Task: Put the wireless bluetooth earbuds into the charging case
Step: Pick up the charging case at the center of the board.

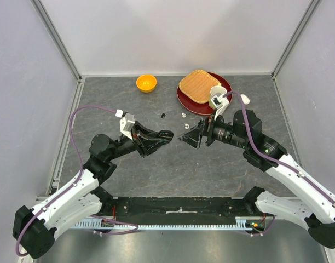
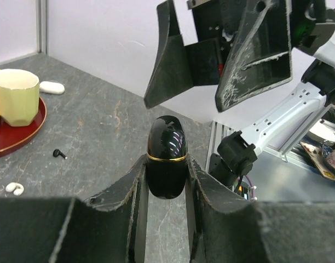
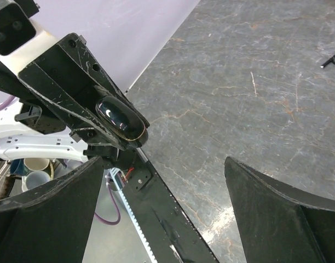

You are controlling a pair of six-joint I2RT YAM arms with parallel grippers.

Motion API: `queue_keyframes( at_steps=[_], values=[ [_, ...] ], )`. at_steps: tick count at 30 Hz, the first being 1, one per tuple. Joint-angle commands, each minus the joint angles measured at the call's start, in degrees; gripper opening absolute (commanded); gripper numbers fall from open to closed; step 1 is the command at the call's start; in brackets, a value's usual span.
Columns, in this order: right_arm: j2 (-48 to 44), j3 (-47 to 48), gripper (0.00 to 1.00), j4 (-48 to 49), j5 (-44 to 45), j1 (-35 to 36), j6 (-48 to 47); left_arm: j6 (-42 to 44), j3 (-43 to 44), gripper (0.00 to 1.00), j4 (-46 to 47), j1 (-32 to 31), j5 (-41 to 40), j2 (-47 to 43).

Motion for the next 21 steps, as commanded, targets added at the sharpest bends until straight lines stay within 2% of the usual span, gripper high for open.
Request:
queue_keyframes(
  at_steps=[1, 6, 12, 14, 16, 21],
  values=[
    [1.5, 0.3, 0.98, 5.5, -3.6, 0.0, 1.7, 1.0, -0.4, 0.02, 6.8, 0.0, 2.0, 0.4],
    [3.1, -1.8, 0.98, 12.3, -7.0, 0.0, 7.5, 0.8, -1.2, 0.02, 8.0, -0.1, 0.9, 0.3],
    [5.4, -5.4, 0.98, 21.0, -6.7, -0.1, 30.0, 3.8, -1.6, 0.02, 9.3, -0.6, -1.2, 0.2],
    [6.3, -6.7, 0.98, 25.8, -9.3, 0.0, 37.6, 5.2, -1.3, 0.02, 9.6, -0.7, -1.5, 0.2],
    [6.7, -8.9, 0.98, 30.9, -10.4, 0.0, 42.3, 6.2, -1.1, 0.02, 9.5, -0.8, -2.2, 0.3],
    [7.3, -11.1, 0.98, 34.6, -10.0, 0.0, 50.9, 9.5, -0.4, 0.02, 9.6, -1.0, -3.0, 0.5]
  ],
)
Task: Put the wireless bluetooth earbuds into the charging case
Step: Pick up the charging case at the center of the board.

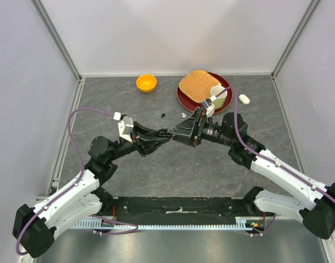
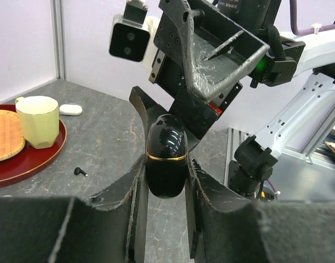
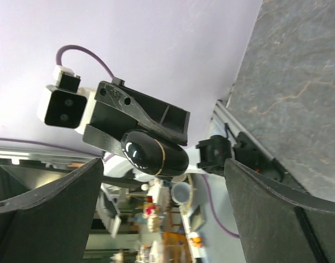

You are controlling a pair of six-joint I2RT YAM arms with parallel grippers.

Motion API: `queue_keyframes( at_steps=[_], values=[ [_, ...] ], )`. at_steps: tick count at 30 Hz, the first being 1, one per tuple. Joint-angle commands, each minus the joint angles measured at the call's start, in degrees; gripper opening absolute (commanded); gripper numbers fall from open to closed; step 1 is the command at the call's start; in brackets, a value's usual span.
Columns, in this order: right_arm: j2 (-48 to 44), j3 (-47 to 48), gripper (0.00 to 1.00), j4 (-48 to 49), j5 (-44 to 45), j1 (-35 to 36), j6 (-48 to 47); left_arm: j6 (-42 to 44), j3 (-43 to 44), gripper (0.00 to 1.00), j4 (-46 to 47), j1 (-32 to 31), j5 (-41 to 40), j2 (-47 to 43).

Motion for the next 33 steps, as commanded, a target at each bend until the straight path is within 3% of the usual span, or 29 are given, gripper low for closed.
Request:
queue_keyframes(
  at_steps=[1, 10, 23, 33],
  values=[
    [0.2, -0.9, 0.98, 9.5, -1.6, 0.0, 12.7, 5.7, 1.3, 0.02, 3.3, -0.4, -1.6, 0.2],
    [1.6, -4.5, 0.92, 14.6, -2.0, 0.1, 24.4, 8.7, 1.2, 0.02, 5.0, -1.6, -3.6, 0.7],
    [2.7, -8.4, 0.79, 22.1, -1.5, 0.2, 31.9, 9.8, 1.2, 0.02, 5.7, -3.7, -5.4, 1.8],
    [3.5, -8.5, 0.62, 24.6, -1.1, 0.8, 34.6, 10.4, 1.1, 0.02, 6.0, -5.1, -7.4, 2.7]
  ],
)
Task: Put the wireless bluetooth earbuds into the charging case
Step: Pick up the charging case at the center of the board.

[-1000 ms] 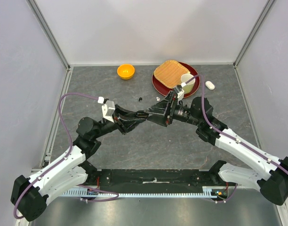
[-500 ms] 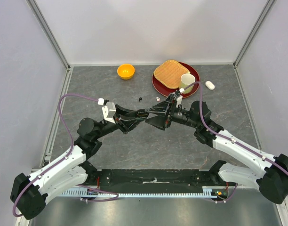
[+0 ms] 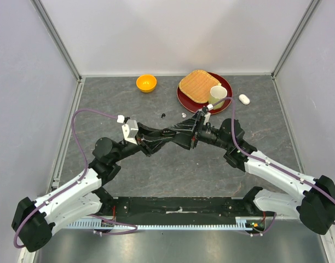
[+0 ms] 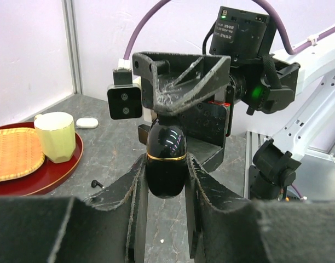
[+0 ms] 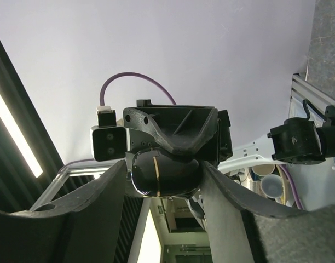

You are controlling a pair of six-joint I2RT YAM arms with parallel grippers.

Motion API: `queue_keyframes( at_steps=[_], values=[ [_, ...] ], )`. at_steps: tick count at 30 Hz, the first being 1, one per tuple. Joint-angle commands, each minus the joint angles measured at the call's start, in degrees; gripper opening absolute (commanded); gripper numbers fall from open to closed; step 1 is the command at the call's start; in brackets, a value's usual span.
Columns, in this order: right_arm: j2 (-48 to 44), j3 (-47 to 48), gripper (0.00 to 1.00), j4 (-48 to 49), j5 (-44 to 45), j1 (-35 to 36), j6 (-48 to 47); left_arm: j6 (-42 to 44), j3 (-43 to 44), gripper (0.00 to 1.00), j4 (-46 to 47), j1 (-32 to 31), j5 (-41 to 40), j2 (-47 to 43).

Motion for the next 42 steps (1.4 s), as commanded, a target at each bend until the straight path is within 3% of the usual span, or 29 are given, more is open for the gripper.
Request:
queue_keyframes(
  at_steps=[1, 2, 8, 11, 16, 21, 24, 28, 30, 33, 34, 36, 37, 39, 42],
  values=[
    [0.2, -0.2, 0.58, 5.1, 0.2, 0.6, 3.6, 2.9, 1.1, 0.02, 3.0, -0.7, -2.3, 0.3],
    [0.2, -0.3, 0.5, 5.3, 0.2, 0.7, 3.8, 2.9, 1.1, 0.02, 3.1, -0.7, -2.3, 0.2],
    [0.2, -0.6, 0.39, 6.0, 0.2, 0.9, 3.6, 2.9, 1.3, 0.03, 3.0, -0.8, -2.3, 1.1],
    [0.3, 0.3, 0.31, 5.4, 0.1, 1.0, 0.8, 2.2, 1.3, 0.1, 3.0, -0.8, -2.3, 1.6],
    [-0.2, 5.0, 0.28, -6.7, 0.8, 1.1, -7.7, 0.5, 1.8, 0.17, 3.0, -0.8, -2.1, 2.4],
    [-0.4, 5.6, 0.27, -10.5, 2.0, 1.1, -10.2, 0.3, 1.9, 0.19, 3.0, -0.8, -2.3, 2.4],
    [-0.3, 5.4, 0.27, -10.6, 2.0, 1.1, -10.4, 0.3, 1.9, 0.12, 3.1, -0.8, -2.3, 2.4],
    [-0.4, 5.3, 0.27, -11.6, 2.3, 1.1, -11.2, -0.3, 2.0, 0.12, 3.1, -0.8, -2.7, 2.7],
    [-0.5, 5.3, 0.27, -11.9, 2.4, 1.1, -11.4, -0.5, 2.1, 0.05, 3.0, -0.8, -2.6, 2.8],
    [-0.7, 5.4, 0.41, -12.3, 2.3, 1.1, -12.3, -1.1, 2.0, 0.02, 3.0, -0.8, -3.7, 2.7],
    [-0.8, 5.6, 0.57, -12.5, 2.3, 1.1, -12.9, -1.4, 1.9, 0.02, 3.1, -0.8, -5.1, 2.2],
    [-1.5, 6.3, 0.72, -13.5, 2.9, 1.0, -15.4, -1.9, 1.1, 0.02, 3.5, -0.8, -6.1, 1.6],
    [-1.8, 6.6, 0.9, -14.1, 3.2, 1.0, -16.7, -2.0, 0.7, 0.02, 3.8, -0.8, -7.2, 1.0],
    [-2.8, 9.1, 0.98, -17.0, 4.8, 0.9, -22.9, -2.2, -0.1, 0.02, 3.9, -0.8, -7.6, 0.2],
    [-4.3, 13.5, 0.98, -26.1, 9.2, 0.9, -32.3, -2.7, -1.1, 0.02, 3.3, -0.8, -7.7, -1.1]
  ],
)
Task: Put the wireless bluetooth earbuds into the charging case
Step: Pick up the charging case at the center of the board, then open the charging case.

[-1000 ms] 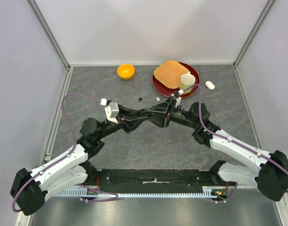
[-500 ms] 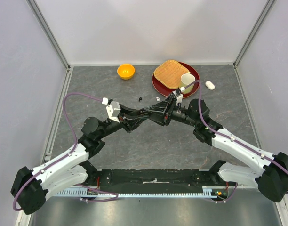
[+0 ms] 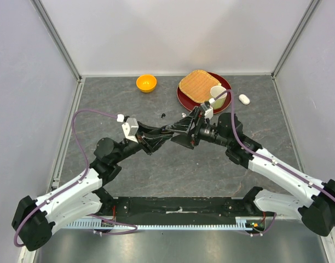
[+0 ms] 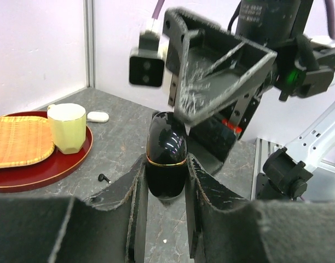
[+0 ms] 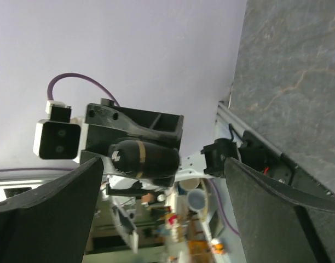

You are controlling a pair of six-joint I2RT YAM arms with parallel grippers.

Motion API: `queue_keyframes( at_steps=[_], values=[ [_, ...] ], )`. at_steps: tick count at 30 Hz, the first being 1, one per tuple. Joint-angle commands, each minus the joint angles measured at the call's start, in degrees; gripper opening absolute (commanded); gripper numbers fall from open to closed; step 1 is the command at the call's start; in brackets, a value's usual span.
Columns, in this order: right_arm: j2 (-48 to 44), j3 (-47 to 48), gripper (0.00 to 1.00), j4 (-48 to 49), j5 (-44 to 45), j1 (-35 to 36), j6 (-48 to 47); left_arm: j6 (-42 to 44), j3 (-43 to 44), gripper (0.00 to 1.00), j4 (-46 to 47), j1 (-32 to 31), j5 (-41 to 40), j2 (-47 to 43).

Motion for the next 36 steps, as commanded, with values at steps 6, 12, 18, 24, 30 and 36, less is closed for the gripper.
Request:
queue_keyframes(
  at_steps=[6, 12, 18, 24, 30, 36],
  values=[
    [-4.6, 11.9, 0.98, -19.1, 7.2, 0.1, -27.9, -3.0, -3.0, 0.02, 2.7, -0.1, -3.1, -4.9],
    [-3.1, 13.5, 0.98, -24.7, 5.6, 1.0, -34.5, -3.3, -3.2, 0.02, 3.2, -0.2, -3.0, -4.6],
    [-2.3, 13.4, 0.98, -25.5, 7.7, 1.6, -34.5, -4.0, -2.7, 0.02, 4.3, -0.1, -1.9, -3.5],
    [-1.5, 13.1, 0.98, -23.7, 7.0, 1.6, -33.1, -4.1, -2.7, 0.02, 4.6, -0.1, -0.6, -2.9],
    [-1.4, 11.8, 0.98, -21.6, 7.4, 1.6, -31.1, -4.1, -2.7, 0.02, 4.3, -0.2, 1.3, -2.8],
    [-1.9, 11.8, 0.98, -20.3, 7.7, 1.6, -30.6, -4.0, -3.1, 0.02, 3.0, -0.2, 2.3, -3.3]
  ],
)
